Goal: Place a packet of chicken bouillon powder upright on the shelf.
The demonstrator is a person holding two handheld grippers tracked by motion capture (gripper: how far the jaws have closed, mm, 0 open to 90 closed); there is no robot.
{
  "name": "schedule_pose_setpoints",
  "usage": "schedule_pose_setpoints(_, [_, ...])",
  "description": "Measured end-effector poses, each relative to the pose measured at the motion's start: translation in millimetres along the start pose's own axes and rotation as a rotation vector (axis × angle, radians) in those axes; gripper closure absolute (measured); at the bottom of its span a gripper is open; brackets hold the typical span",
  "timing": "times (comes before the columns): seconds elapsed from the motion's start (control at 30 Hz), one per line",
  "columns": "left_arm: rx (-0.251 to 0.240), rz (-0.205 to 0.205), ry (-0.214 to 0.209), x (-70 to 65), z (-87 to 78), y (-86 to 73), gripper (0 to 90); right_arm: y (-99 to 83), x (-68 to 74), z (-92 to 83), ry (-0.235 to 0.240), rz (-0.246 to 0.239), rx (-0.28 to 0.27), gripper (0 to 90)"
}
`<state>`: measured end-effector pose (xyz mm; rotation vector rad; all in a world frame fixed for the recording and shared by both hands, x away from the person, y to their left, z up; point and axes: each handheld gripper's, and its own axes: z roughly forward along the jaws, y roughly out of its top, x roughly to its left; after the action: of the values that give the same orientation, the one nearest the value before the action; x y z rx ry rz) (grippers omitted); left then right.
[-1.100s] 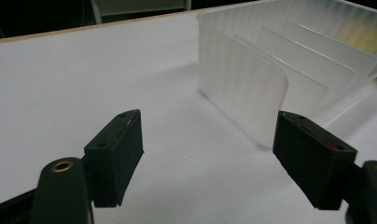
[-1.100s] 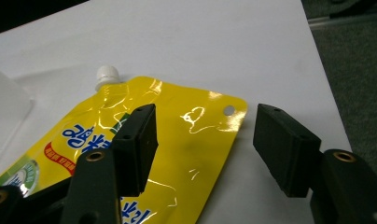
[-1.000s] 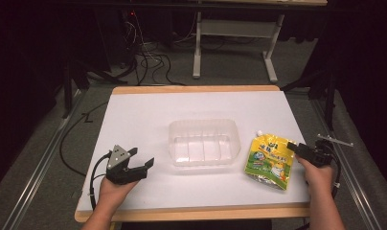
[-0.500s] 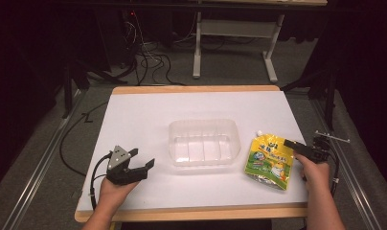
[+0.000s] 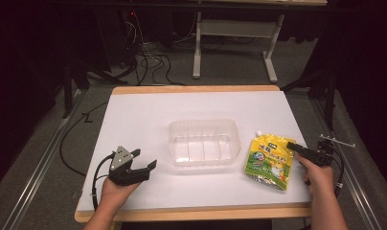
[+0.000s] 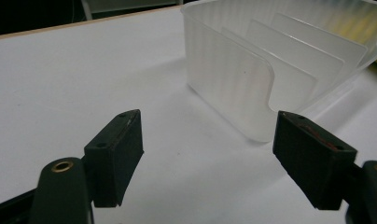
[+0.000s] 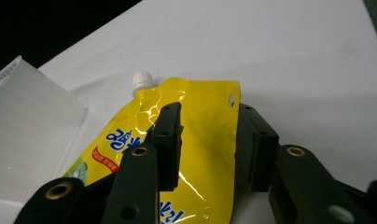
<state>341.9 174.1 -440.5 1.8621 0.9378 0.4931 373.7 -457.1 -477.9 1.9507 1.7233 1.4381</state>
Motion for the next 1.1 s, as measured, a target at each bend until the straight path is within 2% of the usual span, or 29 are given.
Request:
schedule_pose_setpoints(0.03, [0.002,0.001,0.001,0.0,0.3,-0.1,24.8,-0.1,0.4,3.1,-0.021,0.003,0.041,63.0])
schedule_pose_setpoints(0.1, [0.002,0.001,0.001,-0.4,0.8,-0.2,24.8,0.2,1.4,7.8,-0.034,-0.005,0.082,62.4])
schedule_pose_setpoints(0.2, [0.003,0.006,0.001,-1.2,0.4,-0.2,24.8,0.1,4.9,9.9,-0.048,-0.031,0.093,71.0])
schedule_pose_setpoints(0.27, [0.002,0.011,0.002,-1.7,0.0,-0.1,24.8,-0.3,5.6,8.0,-0.038,-0.041,0.083,78.4])
schedule_pose_setpoints(0.3, [0.000,0.010,0.002,-1.7,0.0,-0.1,24.8,-0.3,5.6,8.0,-0.038,-0.041,0.083,78.4])
schedule_pose_setpoints(0.37, [0.000,0.009,0.002,-1.7,0.0,0.2,24.8,-1.4,6.3,5.4,-0.029,-0.052,0.064,88.7])
schedule_pose_setpoints(0.4, [0.000,0.010,0.001,-1.7,0.1,0.2,24.8,-2.3,8.3,2.8,-0.036,-0.072,0.051,90.0])
schedule_pose_setpoints(0.43, [0.000,0.011,0.001,-1.9,0.2,0.3,24.8,-2.3,8.3,2.8,-0.036,-0.072,0.051,90.0])
schedule_pose_setpoints(0.47, [0.000,0.011,0.000,-2.1,0.3,0.5,24.8,-3.7,11.5,-0.3,-0.044,-0.096,0.034,90.0])
schedule_pose_setpoints(0.57, [-0.001,0.013,-0.001,-2.0,0.1,0.8,24.8,-4.4,15.6,-5.7,-0.046,-0.104,0.010,90.0])
schedule_pose_setpoints(0.6, [-0.002,0.012,-0.001,-1.9,0.1,0.8,24.8,-4.3,19.2,-12.6,-0.036,-0.112,-0.017,90.0])
schedule_pose_setpoints(0.67, [-0.003,0.012,-0.002,-1.6,0.2,0.8,24.8,-4.1,21.8,-16.8,-0.031,-0.121,-0.035,90.0])
schedule_pose_setpoints(0.7, [-0.003,0.012,-0.002,-1.6,0.3,0.9,24.8,-3.1,28.2,-25.1,-0.020,-0.136,-0.062,90.0])
schedule_pose_setpoints(0.73, [-0.003,0.013,-0.004,-1.6,0.2,1.0,24.8,-3.1,28.2,-25.1,-0.020,-0.136,-0.062,90.0])
schedule_pose_setpoints(0.83, [-0.008,0.019,-0.007,-2.6,-0.1,2.0,24.8,-0.3,43.8,-37.9,-0.005,-0.167,-0.114,90.0])
schedule_pose_setpoints(0.9, [-0.010,0.018,-0.009,-2.8,0.0,2.2,24.8,0.8,48.4,-40.2,0.001,-0.176,-0.129,90.0])
schedule_pose_setpoints(0.93, [-0.010,0.017,-0.010,-2.8,0.1,2.4,24.8,3.8,60.1,-44.8,0.009,-0.205,-0.154,90.0])
schedule_pose_setpoints(1.1, [-0.013,0.018,-0.011,-2.5,-0.7,2.7,24.8,10.2,87.8,-54.9,0.027,-0.267,-0.212,90.0])
